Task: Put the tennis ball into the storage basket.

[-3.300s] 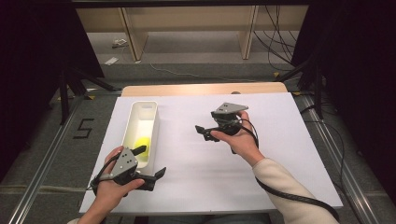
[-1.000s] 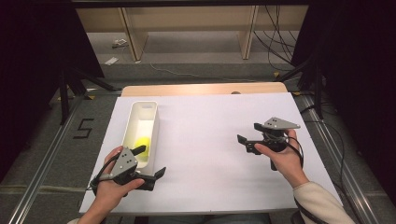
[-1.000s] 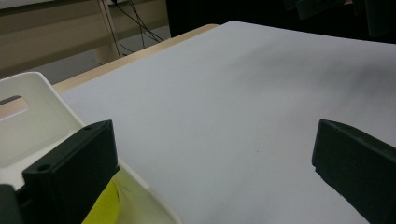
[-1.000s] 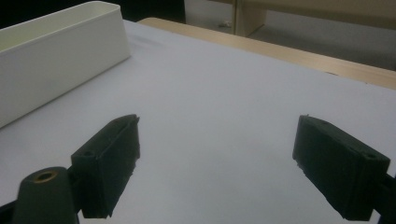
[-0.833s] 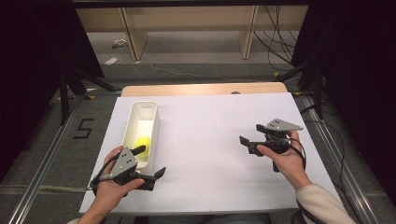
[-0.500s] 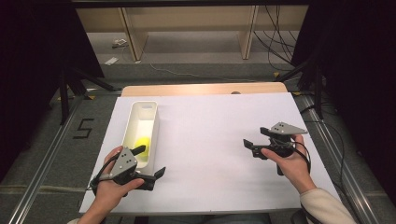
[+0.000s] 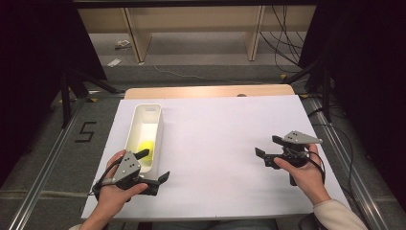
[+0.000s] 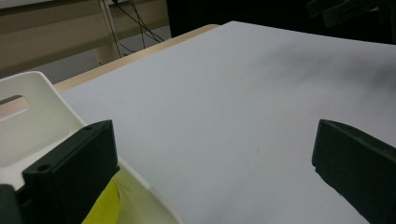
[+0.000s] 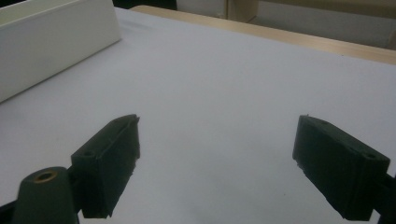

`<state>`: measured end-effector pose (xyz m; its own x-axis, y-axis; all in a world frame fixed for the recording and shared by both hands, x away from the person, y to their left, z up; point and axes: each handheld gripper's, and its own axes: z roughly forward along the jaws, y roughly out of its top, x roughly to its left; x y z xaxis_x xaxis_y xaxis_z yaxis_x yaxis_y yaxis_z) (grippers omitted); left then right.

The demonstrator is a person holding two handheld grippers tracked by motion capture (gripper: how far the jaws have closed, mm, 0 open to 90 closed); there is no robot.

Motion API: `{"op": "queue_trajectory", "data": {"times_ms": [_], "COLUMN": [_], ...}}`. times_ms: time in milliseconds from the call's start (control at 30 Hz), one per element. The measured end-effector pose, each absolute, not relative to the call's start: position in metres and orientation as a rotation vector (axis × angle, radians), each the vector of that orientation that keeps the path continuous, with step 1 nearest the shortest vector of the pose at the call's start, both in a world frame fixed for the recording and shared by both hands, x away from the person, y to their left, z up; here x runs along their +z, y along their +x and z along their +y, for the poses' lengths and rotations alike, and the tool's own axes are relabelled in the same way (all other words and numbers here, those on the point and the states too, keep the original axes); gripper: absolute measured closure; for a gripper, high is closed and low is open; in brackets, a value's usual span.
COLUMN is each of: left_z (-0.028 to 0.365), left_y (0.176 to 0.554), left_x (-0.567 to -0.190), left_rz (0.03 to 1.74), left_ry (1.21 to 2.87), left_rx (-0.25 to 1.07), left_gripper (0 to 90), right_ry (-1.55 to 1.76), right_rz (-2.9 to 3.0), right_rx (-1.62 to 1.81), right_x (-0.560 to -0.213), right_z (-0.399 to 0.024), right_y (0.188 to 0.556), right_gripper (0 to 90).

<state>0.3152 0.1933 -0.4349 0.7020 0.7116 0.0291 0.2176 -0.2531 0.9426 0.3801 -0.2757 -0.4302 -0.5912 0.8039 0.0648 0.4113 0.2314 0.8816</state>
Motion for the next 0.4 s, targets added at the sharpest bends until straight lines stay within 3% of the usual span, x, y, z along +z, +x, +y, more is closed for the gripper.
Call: {"op": "queue_trajectory", "data": {"times_ms": [400], "left_z": [0.1932], "left_y": [0.3156], "left_x": [-0.4346], "left_rz": [0.734], "left_ry": [1.802], "left_rx": [0.555], "left_gripper": [0.0], "right_ry": [1.126], "right_rz": [2.101], "right_rx": [1.317], "right_x": [-0.4312], "right_z": [-0.2768], "right_y": [0.3790], "right_gripper": [15.5]}}
